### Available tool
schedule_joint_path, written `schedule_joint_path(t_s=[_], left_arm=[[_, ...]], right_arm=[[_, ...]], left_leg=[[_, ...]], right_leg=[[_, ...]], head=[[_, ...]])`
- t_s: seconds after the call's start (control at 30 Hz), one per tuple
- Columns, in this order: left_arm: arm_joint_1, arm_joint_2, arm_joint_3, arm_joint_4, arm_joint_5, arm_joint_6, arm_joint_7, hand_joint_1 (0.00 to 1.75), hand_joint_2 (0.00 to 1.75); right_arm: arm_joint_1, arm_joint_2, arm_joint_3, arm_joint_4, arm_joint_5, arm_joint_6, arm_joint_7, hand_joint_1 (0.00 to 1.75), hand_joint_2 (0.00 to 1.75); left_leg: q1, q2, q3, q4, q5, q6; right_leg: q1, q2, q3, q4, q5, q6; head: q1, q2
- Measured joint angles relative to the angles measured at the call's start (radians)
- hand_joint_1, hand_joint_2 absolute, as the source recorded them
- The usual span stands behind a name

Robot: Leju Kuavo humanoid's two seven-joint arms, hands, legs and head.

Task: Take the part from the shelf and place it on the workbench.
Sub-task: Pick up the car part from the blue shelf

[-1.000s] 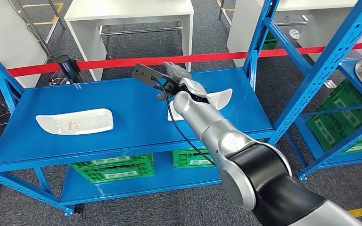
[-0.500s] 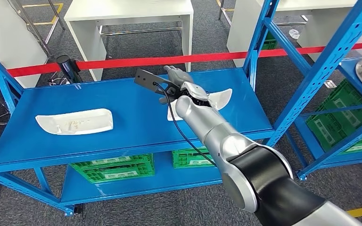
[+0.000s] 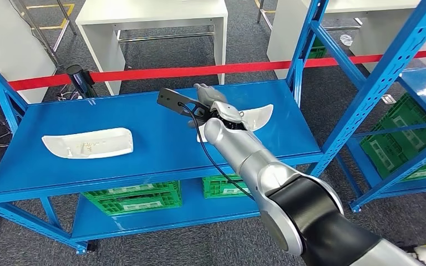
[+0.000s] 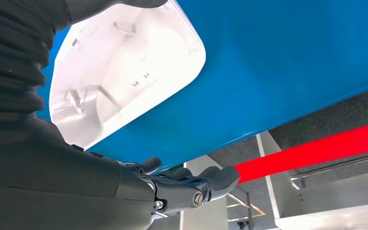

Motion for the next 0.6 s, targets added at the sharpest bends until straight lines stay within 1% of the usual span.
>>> schedule_joint_path(t_s=[0.27,0.6], left_arm=[[-0.001,-0.003,0.0,0.0,-0.005,0.0,0.002,0.0,0.0],[-0.002,-0.003,0.0,0.0,-0.005,0.0,0.012,0.0,0.0]], right_arm=[[0.003,-0.013,0.029,-0.003,-0.028,0.012,-0.003,0.0,1.75],[0.02,-0.018,0.064,-0.031,-0.045,0.004,0.037,0.0,1.75]], left_leg=[[0.0,0.0,0.0,0.0,0.0,0.0],[0.0,0.0,0.0,0.0,0.0,0.0]], right_leg=[[0.0,0.0,0.0,0.0,0.0,0.0],[0.0,0.0,0.0,0.0,0.0,0.0]], head=[[0.0,0.0],[0.0,0.0]])
